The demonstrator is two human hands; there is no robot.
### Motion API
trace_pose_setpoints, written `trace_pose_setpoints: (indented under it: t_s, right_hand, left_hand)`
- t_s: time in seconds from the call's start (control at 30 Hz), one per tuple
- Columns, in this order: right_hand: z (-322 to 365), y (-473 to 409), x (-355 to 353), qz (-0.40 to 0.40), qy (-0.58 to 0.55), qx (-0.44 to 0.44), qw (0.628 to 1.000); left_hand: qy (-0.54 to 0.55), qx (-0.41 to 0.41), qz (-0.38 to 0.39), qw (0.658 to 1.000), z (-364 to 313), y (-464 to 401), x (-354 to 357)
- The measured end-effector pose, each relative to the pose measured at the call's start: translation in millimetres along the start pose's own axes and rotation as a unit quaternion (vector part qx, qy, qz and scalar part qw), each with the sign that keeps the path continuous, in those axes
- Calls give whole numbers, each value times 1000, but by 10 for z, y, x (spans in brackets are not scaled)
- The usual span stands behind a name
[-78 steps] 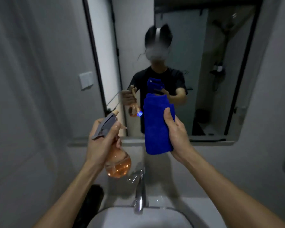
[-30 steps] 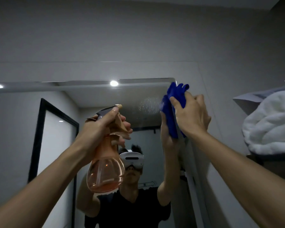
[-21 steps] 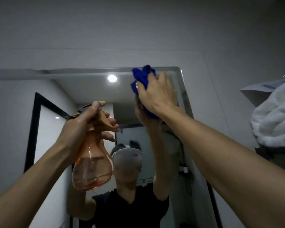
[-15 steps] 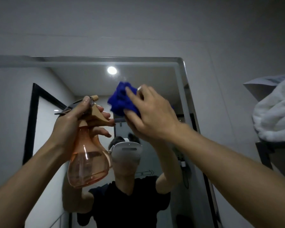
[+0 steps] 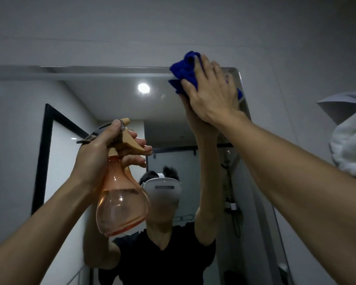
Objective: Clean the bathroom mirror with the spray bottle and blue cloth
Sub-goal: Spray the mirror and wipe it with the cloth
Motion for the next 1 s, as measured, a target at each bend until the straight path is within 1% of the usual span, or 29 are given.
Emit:
trace_pose_setpoints:
  t_s: [0.07, 0.13, 0.2, 0.23, 0.27, 0.3, 0.37, 0.47, 0.6, 0.67, 0.73, 0.8, 0.9, 1.0]
  right_hand:
    - [228, 147, 4, 10, -1, -42, 999]
    - [341, 484, -23, 16, -4, -102, 995]
    - [302, 897, -50, 9, 1, -168, 986]
    - [212, 1067, -54, 1, 9, -188, 982]
    - [77, 1167, -51, -7, 20, -190, 982]
    - [-74, 1188, -55, -15, 26, -176, 984]
    - [-336, 1069, -74, -32, 29, -117, 992]
    - [-573, 679, -108, -54, 40, -25, 997]
    - [-648, 114, -104, -64, 34, 93, 993]
    - [-543, -84, -92, -62, 43, 116, 990]
    - [-328, -129, -76, -59, 46, 83, 994]
    - [-60, 22, -46, -32, 25, 11, 999]
    - [199, 544, -43, 2, 0, -83, 997]
    - [128, 1206, -62, -1, 10, -144, 990]
  left_hand:
    - [-4, 0, -2, 1000, -9, 15, 10]
    - [-2, -2, -4, 1000, -12, 29, 17]
    - [-4, -4, -3, 1000, -18, 30, 14]
    - [-8, -7, 0, 1000, -18, 29, 18]
    - [-12, -8, 3, 1000, -17, 27, 23]
    - [-16, -9, 4, 1000, -15, 20, 21]
    - [-23, -6, 0, 1000, -12, 9, 14]
    - [-21, 2, -6, 1000, -11, -2, 2]
    - [-19, 4, -2, 1000, -3, -12, 5]
    - [-17, 5, -3, 1000, -5, -11, 14]
    - [-21, 5, -3, 1000, -1, -16, 26]
    - [-34, 4, -6, 999, 7, -13, 25]
    - [-50, 4, -11, 999, 16, -11, 19]
    - [-66, 3, -10, 998, 16, 12, 34]
Point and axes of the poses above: each hand's wrist, its own y-axis away from the middle knuckle, its own x-axis out of the palm, z = x × y, the point moved 5 cm from there along -y, towards the middle knuckle, and after that the axes turned 5 degrees about -z, right-handed, at the moved point
